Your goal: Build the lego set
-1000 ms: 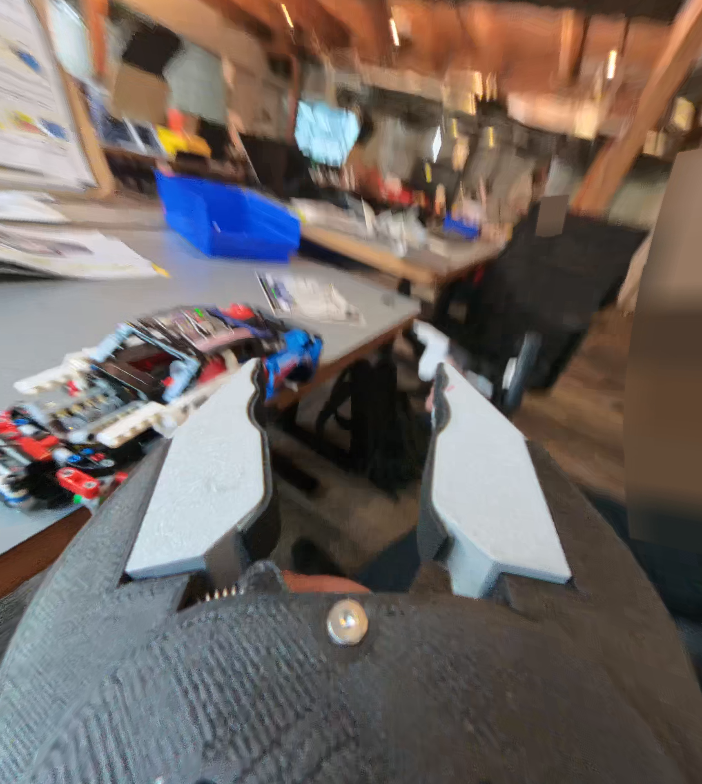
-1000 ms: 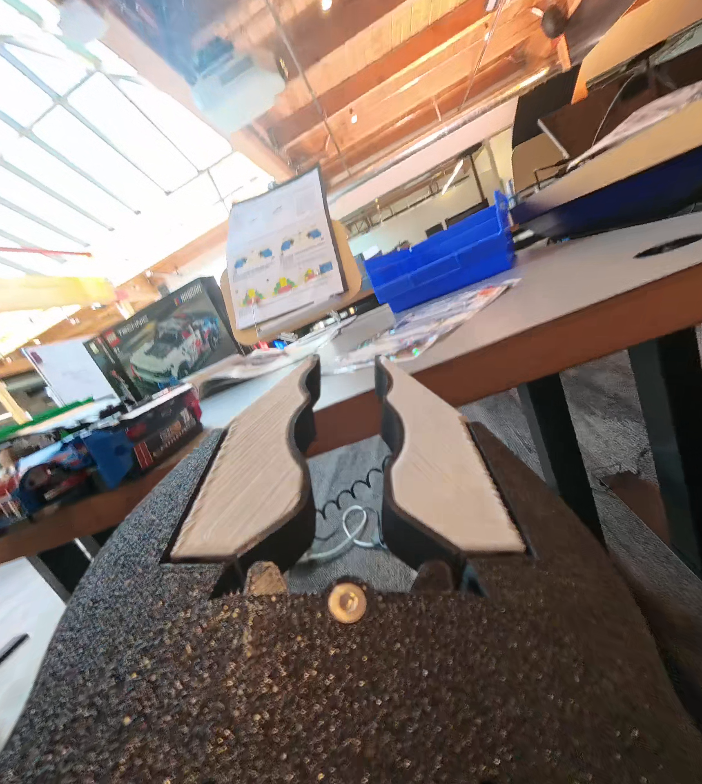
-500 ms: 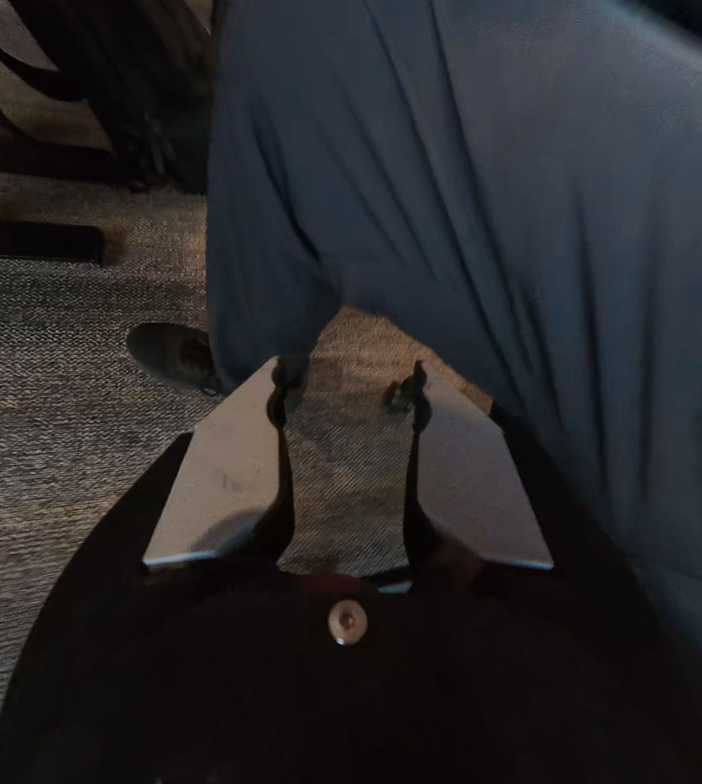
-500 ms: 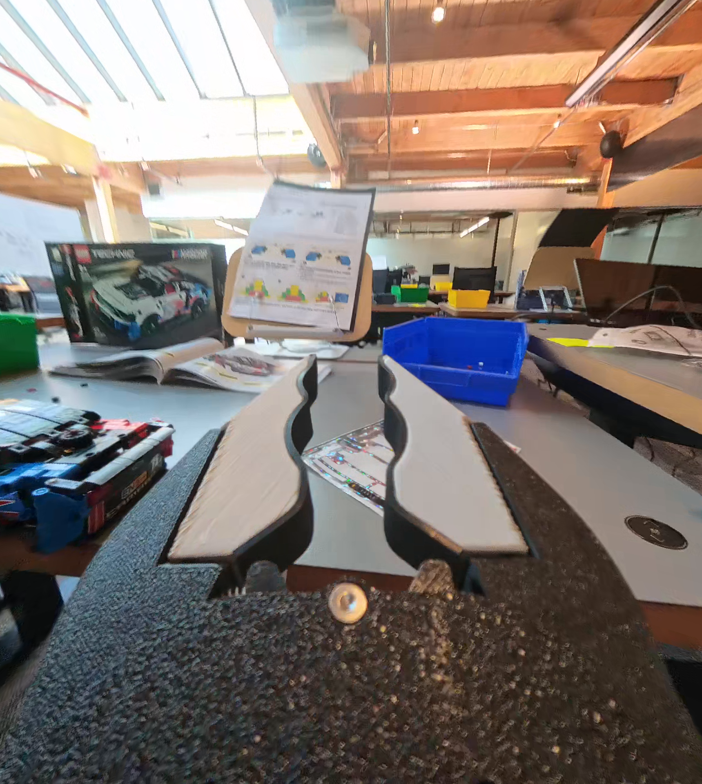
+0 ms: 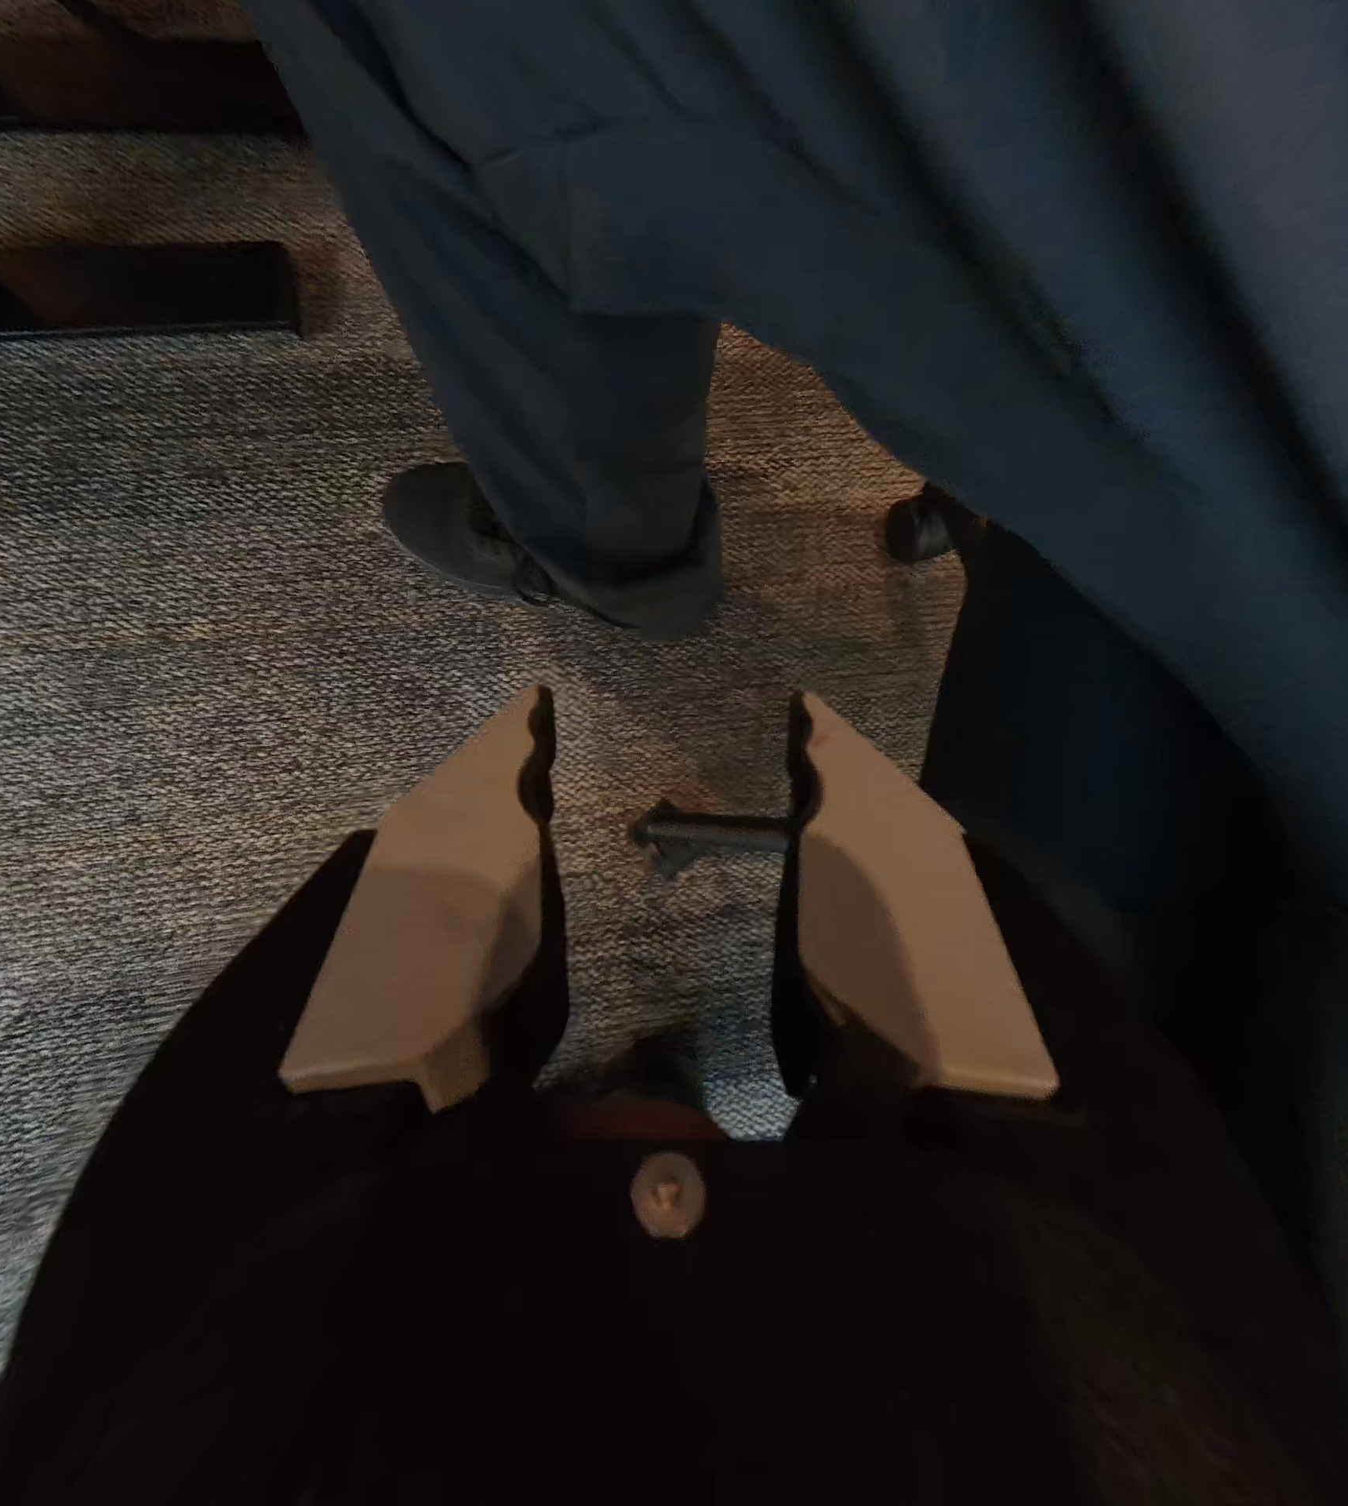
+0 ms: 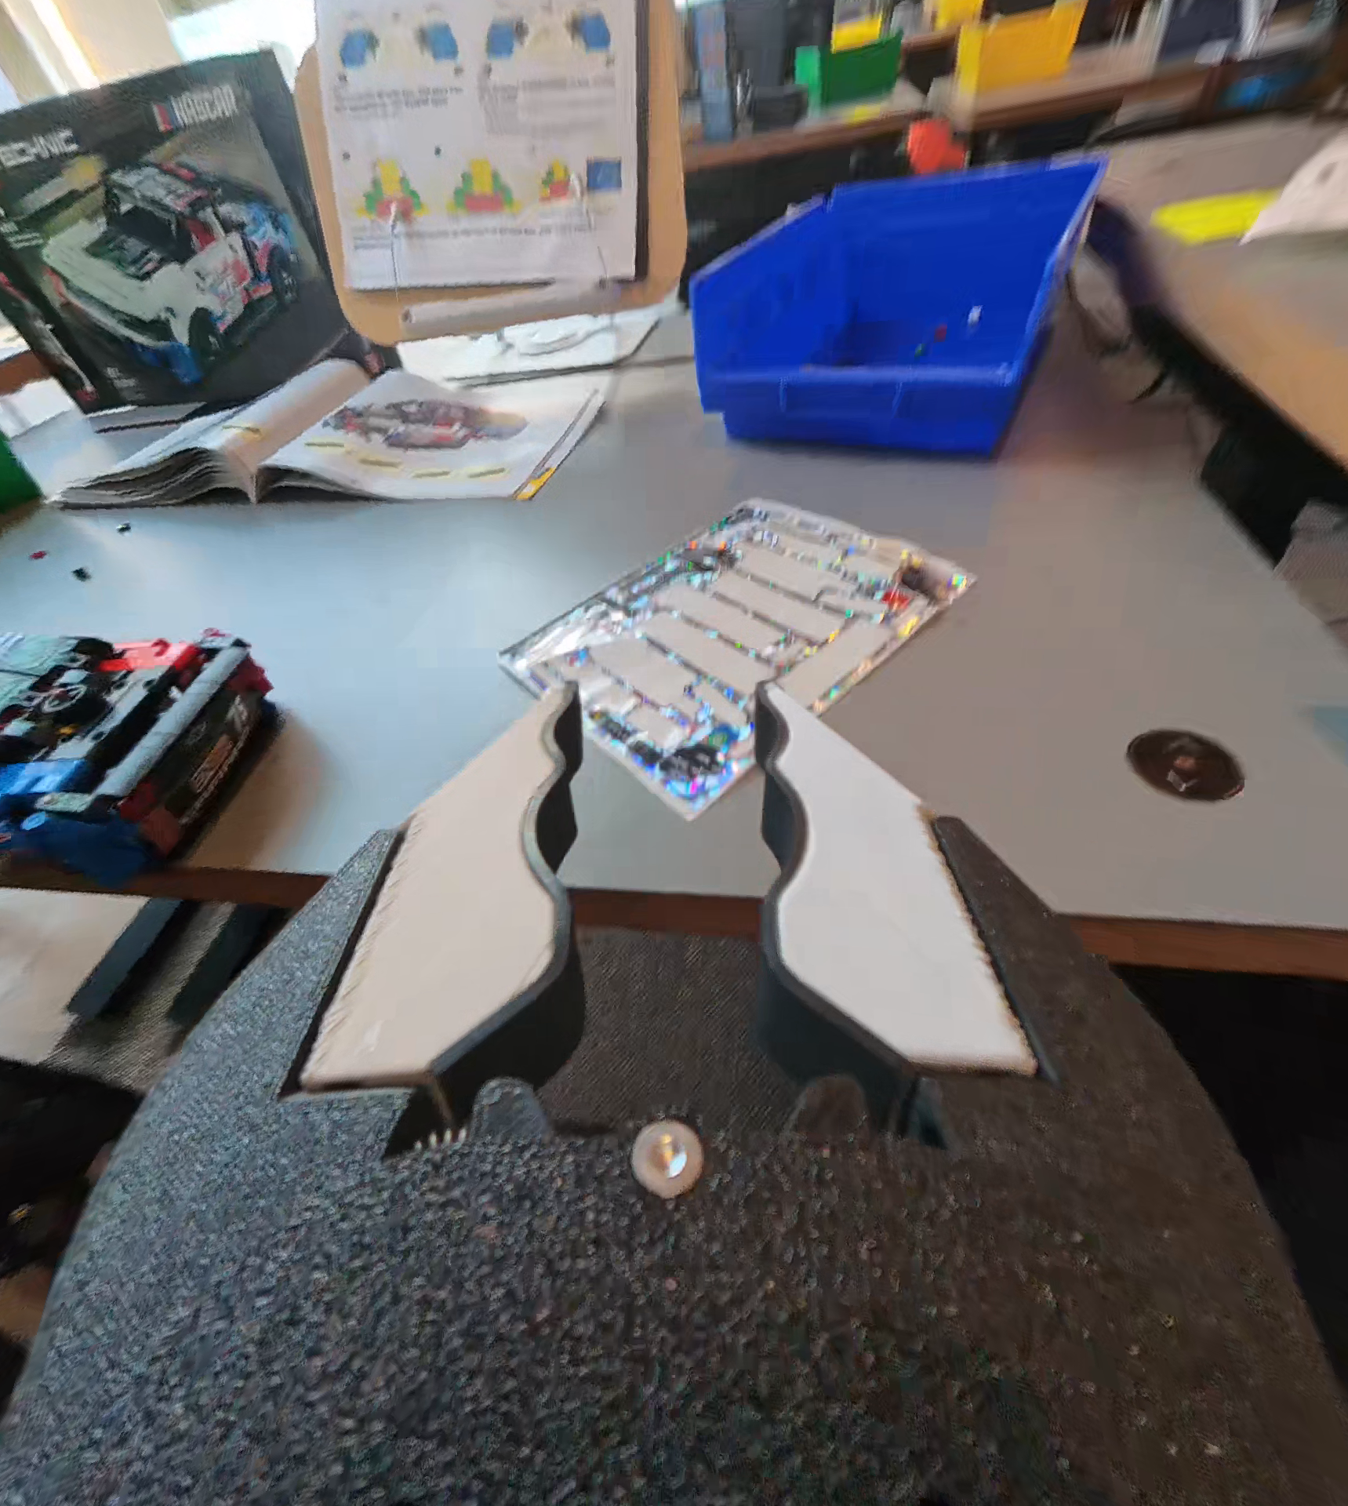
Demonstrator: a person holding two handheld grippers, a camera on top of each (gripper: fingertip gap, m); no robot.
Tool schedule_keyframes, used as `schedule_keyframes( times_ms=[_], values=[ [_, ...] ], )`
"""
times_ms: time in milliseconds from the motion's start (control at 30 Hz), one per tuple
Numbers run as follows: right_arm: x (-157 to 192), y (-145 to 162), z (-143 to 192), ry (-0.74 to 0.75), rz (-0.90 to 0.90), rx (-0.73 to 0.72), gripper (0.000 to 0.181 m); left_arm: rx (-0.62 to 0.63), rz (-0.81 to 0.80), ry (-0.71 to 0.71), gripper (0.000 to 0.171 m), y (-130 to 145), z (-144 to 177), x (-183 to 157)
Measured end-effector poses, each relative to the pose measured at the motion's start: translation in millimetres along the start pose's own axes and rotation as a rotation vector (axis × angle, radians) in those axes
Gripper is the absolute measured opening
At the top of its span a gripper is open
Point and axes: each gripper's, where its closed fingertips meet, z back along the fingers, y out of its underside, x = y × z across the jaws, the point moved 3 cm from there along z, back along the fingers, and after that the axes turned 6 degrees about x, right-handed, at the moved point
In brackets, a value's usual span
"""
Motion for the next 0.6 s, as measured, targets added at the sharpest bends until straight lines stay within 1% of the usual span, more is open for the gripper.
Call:
schedule_keyframes(
  times_ms=[67, 167, 233, 267, 333, 400, 433, 467, 533, 600],
  values=[
    [-4.2, 14.1, -4.2, -0.015, -0.027, 0.074, 0.044, -0.007, -0.033, -0.047, 0.056, -11.2, 5.5, 3.8],
    [-11.7, 23.8, -19.1, -0.006, -0.007, 0.180, 0.048, -0.057, -0.085, -0.085, 0.057, -39.5, 14.8, -6.6],
    [-25.8, 26.3, -34.3, 0.065, -0.012, 0.302, 0.049, -0.085, -0.108, -0.120, 0.056, -51.9, 19.1, -15.4],
    [-30.8, 24.6, -41.3, 0.090, -0.022, 0.345, 0.054, -0.096, -0.109, -0.140, 0.056, -56.3, 21.0, -18.8],
    [-35.3, 14.7, -51.6, 0.135, -0.029, 0.341, 0.063, -0.110, -0.110, -0.169, 0.057, -66.0, 26.7, -24.0],
    [-26.1, 5.5, -63.2, 0.117, -0.023, 0.307, 0.065, -0.144, -0.095, -0.201, 0.058, -79.5, 36.4, -25.9],
    [-22.5, 5.7, -72.0, 0.111, -0.006, 0.329, 0.065, -0.164, -0.078, -0.217, 0.058, -86.0, 41.2, -25.3],
    [-24.1, 8.9, -81.7, 0.134, 0.021, 0.376, 0.066, -0.180, -0.055, -0.228, 0.056, -90.9, 45.0, -24.2],
    [-32.8, 19.4, -96.4, 0.197, 0.070, 0.475, 0.075, -0.190, -0.024, -0.218, 0.056, -96.3, 48.3, -25.4],
    [-36.7, 37.2, -100.8, 0.210, 0.096, 0.569, 0.073, -0.185, -0.020, -0.224, 0.056, -97.3, 49.1, -26.4]
  ],
)
